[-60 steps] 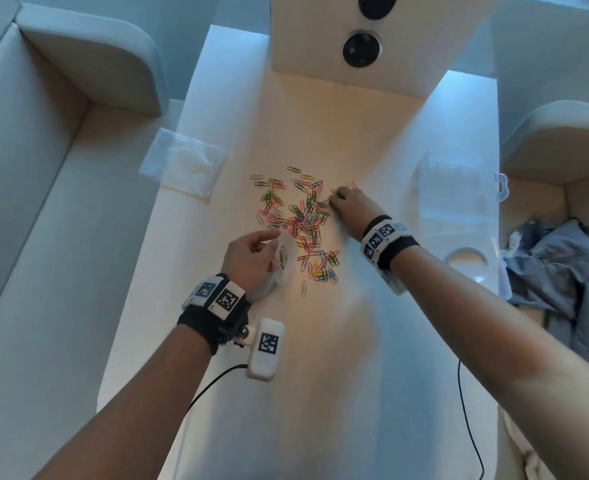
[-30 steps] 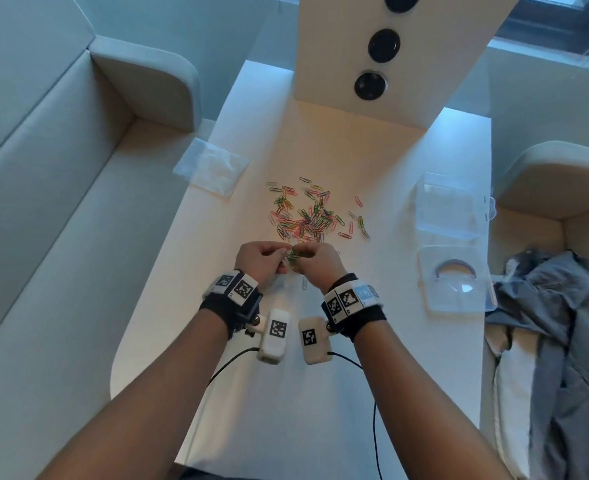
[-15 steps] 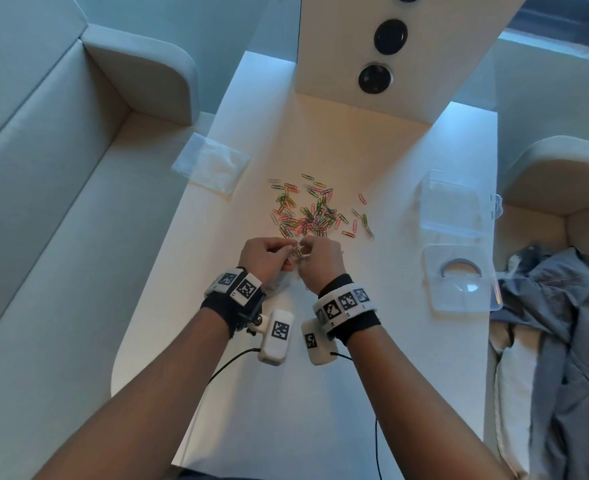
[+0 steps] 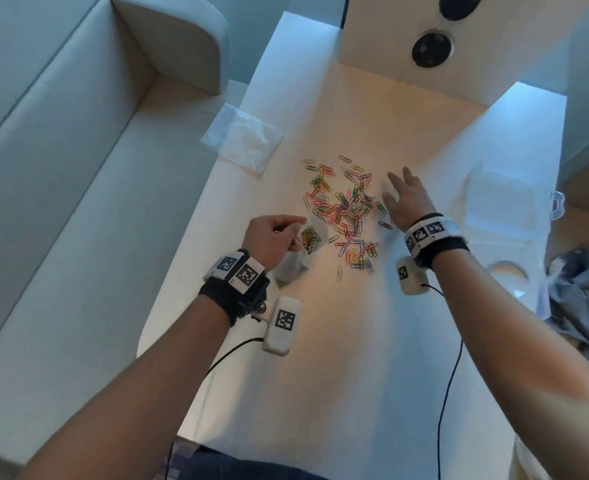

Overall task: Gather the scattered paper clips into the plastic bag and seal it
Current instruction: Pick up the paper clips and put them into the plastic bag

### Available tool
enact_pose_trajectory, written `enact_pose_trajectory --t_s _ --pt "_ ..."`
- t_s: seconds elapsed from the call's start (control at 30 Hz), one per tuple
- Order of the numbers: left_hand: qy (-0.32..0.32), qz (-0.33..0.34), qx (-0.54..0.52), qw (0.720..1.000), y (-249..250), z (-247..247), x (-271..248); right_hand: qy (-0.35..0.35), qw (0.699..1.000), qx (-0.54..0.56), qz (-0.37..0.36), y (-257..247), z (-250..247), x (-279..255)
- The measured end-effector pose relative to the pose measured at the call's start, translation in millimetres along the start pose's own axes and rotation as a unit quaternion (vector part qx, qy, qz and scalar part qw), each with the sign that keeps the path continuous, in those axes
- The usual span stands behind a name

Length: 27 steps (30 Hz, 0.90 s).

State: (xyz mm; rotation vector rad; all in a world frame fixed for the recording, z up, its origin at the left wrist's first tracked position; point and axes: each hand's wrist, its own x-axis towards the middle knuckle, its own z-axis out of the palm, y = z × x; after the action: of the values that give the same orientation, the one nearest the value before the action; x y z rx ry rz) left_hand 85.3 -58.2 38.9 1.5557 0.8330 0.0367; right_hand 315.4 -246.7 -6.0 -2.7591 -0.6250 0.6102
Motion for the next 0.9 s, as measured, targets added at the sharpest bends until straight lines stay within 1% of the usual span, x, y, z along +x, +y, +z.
enact_pose_trajectory --t_s 0.07,0.13,0.23,0.27,0.33,0.43,0.57,0.63,0.67,0.73,0.77,0.8,0.83,0.87,0.9 --pt "0.001 0.001 -0.003 1.000 -2 -5 1 -0.037 0.996 -0.073 -0.018 14 14 11" --pt "0.005 -0.001 -0.003 1.000 -3 -10 2 -0.033 0.995 -0.093 -0.013 20 29 7" --pt "0.009 -0.016 -0.008 1.000 -3 -14 4 0.020 0.998 -0.010 0.054 3 51 -9" --pt "0.009 -0.017 -0.010 1.000 -4 -14 5 0.025 0.997 0.014 0.073 -10 56 -14" --pt "0.007 -0.017 -0.011 1.000 -6 -11 5 0.020 0.996 0.017 0.088 -37 64 -22" --pt "0.008 -0.023 -0.021 0.999 -9 -7 0 0.002 0.997 -0.006 0.074 -59 75 -23" --pt "0.008 -0.014 0.001 1.000 -11 -6 -4 0.067 0.996 -0.062 -0.004 -63 71 -19" --pt "0.008 -0.009 0.016 1.000 -12 -5 -7 0.070 0.995 -0.073 -0.021 -56 62 -19" --pt "0.008 -0.006 0.020 1.000 -13 -4 -9 0.070 0.996 -0.056 -0.015 -51 57 -19" --pt "0.011 -0.005 0.022 1.000 -13 -3 -11 0.072 0.997 0.013 0.017 -41 48 -23" --pt "0.012 -0.009 0.019 1.000 -13 -1 -12 0.080 0.993 0.070 0.042 -37 43 -28" --pt "0.012 -0.014 0.016 1.000 -13 0 -13 0.088 0.983 0.141 0.073 -31 41 -33" --pt "0.012 -0.020 0.015 1.000 -13 1 -13 0.092 0.964 0.221 0.115 -26 38 -39" --pt "0.010 -0.023 0.017 1.000 -13 2 -14 0.083 0.935 0.306 0.158 -20 37 -47" --pt "0.009 -0.025 0.019 0.999 -12 3 -15 0.061 0.897 0.393 0.193 -16 36 -54"
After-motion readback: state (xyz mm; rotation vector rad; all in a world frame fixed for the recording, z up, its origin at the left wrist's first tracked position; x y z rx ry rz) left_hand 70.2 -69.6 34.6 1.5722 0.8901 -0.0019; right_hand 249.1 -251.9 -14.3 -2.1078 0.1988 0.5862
